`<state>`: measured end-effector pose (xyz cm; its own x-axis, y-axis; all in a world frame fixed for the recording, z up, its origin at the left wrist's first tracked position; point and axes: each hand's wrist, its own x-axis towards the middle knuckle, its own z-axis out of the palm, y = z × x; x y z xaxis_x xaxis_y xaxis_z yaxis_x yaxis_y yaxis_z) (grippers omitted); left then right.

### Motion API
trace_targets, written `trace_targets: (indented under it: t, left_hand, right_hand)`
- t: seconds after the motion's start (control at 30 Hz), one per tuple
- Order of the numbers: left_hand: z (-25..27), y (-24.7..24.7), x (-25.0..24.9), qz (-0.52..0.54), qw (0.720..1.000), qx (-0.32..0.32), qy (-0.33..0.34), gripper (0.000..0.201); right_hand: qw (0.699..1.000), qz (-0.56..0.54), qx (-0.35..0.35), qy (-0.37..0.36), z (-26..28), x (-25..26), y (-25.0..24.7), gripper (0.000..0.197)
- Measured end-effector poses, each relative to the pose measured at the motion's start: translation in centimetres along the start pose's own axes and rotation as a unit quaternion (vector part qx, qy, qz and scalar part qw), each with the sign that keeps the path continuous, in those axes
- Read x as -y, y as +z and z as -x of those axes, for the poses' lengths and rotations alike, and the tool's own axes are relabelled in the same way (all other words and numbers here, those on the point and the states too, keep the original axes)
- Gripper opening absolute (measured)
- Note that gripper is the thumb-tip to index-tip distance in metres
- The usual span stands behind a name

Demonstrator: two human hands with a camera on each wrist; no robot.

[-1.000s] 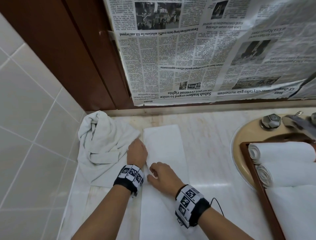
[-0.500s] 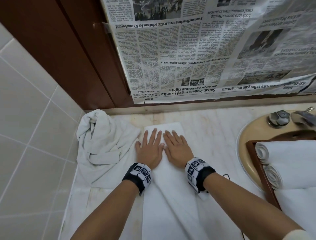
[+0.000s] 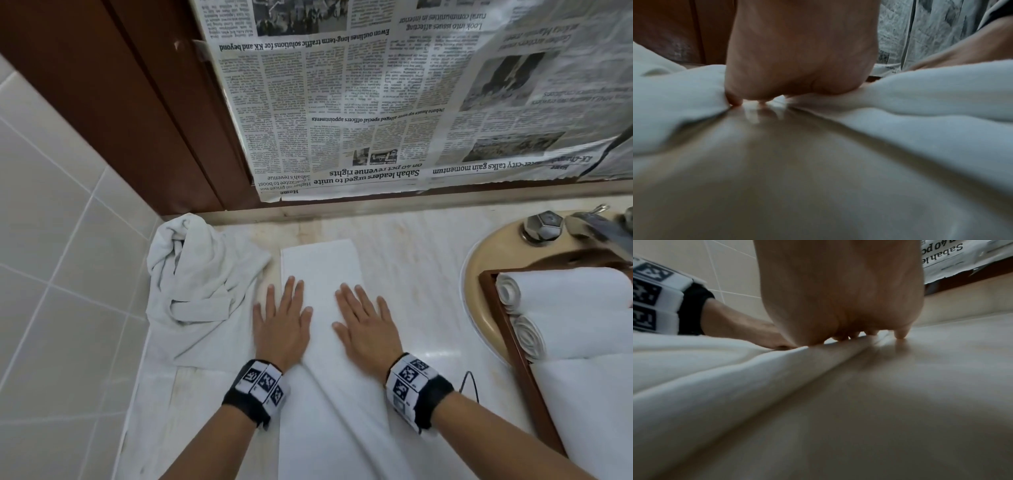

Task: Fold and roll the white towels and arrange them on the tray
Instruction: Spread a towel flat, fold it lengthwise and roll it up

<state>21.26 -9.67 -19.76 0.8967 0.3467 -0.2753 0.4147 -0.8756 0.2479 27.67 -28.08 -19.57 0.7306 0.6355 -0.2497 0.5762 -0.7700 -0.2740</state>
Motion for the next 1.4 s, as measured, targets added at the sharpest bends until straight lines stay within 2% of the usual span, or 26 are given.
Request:
trace_targets:
  t: [0.1, 0.2, 0.3, 0.37, 0.43, 0.53, 0.6, 0.8, 0.9, 0.97, 1.07, 1.17, 1.27, 1.4]
  left_hand:
    - [0.0, -0.3, 1.0, 0.012, 1.0, -0.021, -0.019, 0.072]
    - [0.7, -0.7, 0.4, 0.025, 0.999, -0.003, -0.032, 0.059]
    - [2.6, -0.2, -0.4, 0.032, 0.999, 0.016, -0.012, 0.06]
    - [3.8, 0.4, -0.3, 0.019, 1.0, 0.016, -0.004, 0.069]
    - [4.4, 0.8, -0.2, 0.01, 1.0, 0.013, -0.008, 0.075]
    - [4.3, 0.7, -0.8, 0.006, 1.0, 0.018, -0.016, 0.065]
    - [3.6, 0.4, -1.6, 0.005, 0.999, 0.028, -0.018, 0.059]
    - [0.4, -0.3, -3.8, 0.023, 0.999, 0.032, -0.02, 0.056]
    - [-0.5, -0.8, -4.3, 0.031, 0.999, 0.028, -0.017, 0.055]
    - [-0.4, -1.0, -4.4, 0.056, 0.998, 0.016, -0.013, 0.054]
    - [1.5, -1.0, -4.0, 0.126, 0.991, -0.03, 0.024, 0.059]
    - [5.0, -0.1, -2.7, 0.163, 0.983, -0.065, 0.054, 0.072]
    - [8.8, 1.4, -1.3, 0.138, 0.988, -0.049, 0.055, 0.074]
    - [11.9, 3.5, -0.8, 0.06, 0.995, -0.023, 0.075, 0.07]
  right_hand:
    - [0.999, 0.004, 0.012, 0.044, 0.0, -1.5, -0.4, 0.073]
    - [0.996, -0.015, 0.007, 0.086, 0.1, -2.2, -1.0, 0.078]
    - [0.999, -0.028, -0.012, 0.039, 1.4, -0.5, -1.0, 0.071]
    - [1.0, -0.002, 0.002, -0.002, 2.9, 0.6, -0.2, 0.064]
    - [1.0, 0.021, 0.021, 0.008, 4.2, 0.6, 0.8, 0.059]
    - [0.999, 0.011, 0.033, 0.03, 4.7, -0.7, 0.7, 0.058]
    - [0.999, 0.026, 0.032, 0.031, 4.4, -1.7, 0.0, 0.061]
    - [0.998, 0.048, 0.033, -0.015, 1.9, -5.4, -1.7, 0.096]
    - [0.999, 0.031, 0.03, -0.023, 1.1, -6.4, -2.1, 0.095]
    - [0.999, 0.006, 0.024, -0.02, 1.0, -6.3, -2.2, 0.086]
    - [0.997, -0.08, -0.021, 0.005, 2.4, -5.5, -2.2, 0.063]
    - [0.988, -0.149, -0.047, 0.013, 6.2, -4.2, -1.5, 0.063]
    - [0.994, -0.113, -0.006, -0.005, 9.9, -3.4, -0.2, 0.077]
    - [0.999, -0.046, 0.012, -0.012, 11.7, -4.2, 1.0, 0.073]
